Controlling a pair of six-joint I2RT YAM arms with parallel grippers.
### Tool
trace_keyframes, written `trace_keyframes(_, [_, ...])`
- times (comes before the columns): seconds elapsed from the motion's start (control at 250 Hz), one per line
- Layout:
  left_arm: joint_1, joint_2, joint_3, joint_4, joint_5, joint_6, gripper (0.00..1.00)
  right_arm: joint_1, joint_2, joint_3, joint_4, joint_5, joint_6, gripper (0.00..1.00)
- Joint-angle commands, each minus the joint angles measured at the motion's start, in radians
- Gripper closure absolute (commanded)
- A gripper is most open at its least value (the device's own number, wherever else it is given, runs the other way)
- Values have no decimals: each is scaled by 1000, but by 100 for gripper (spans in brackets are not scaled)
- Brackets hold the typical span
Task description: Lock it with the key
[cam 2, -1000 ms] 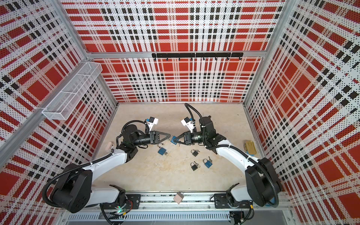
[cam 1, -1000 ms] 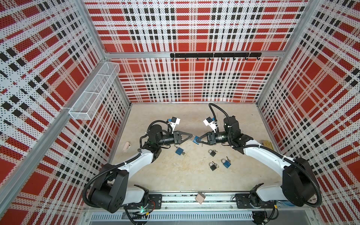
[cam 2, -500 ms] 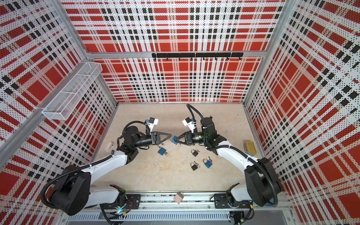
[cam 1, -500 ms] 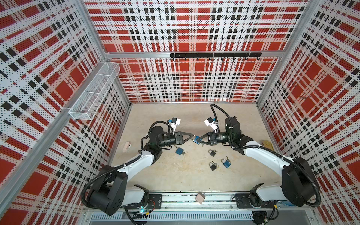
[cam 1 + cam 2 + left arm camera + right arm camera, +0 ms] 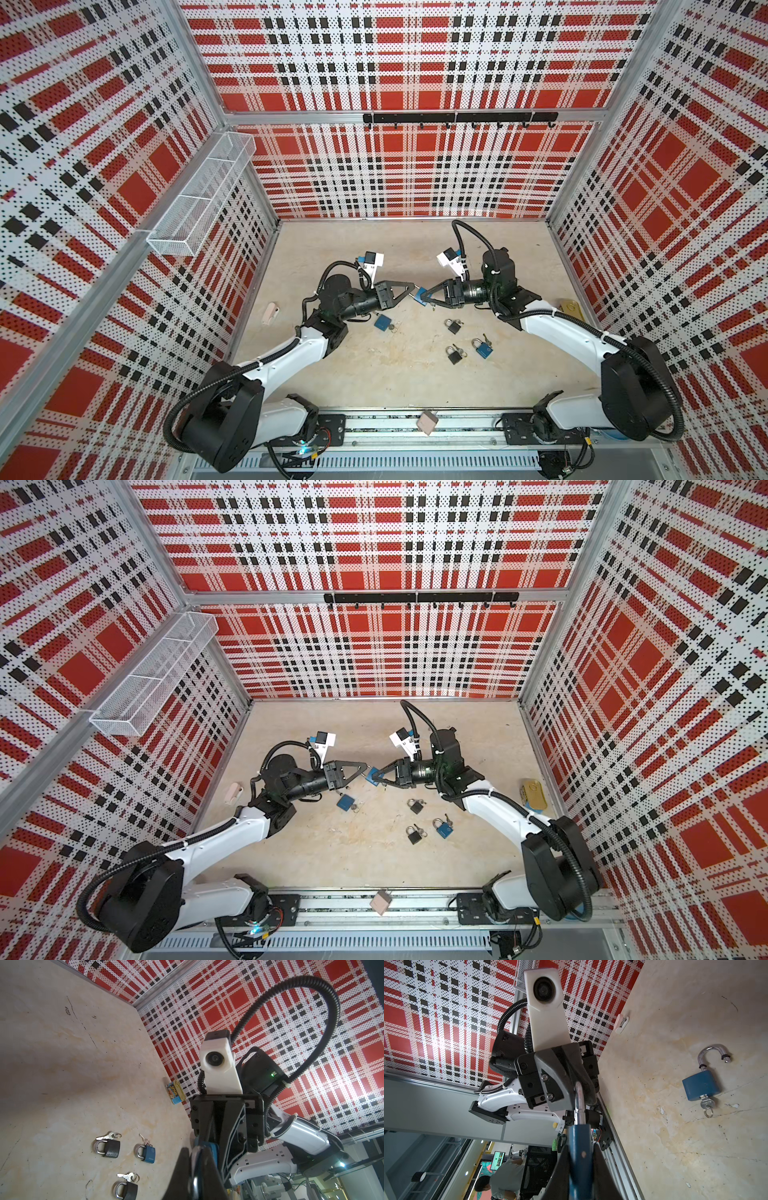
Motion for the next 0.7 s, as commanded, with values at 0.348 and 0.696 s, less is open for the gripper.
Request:
trace_keyframes(0.348, [-173,-12,-95,-121,-30,-5,100,19,-16,57,274,46,17,100])
trace_keyframes(0.696, [-251,-29,-116,-121,-88,-14,100,14,4,61,283,58,24,100])
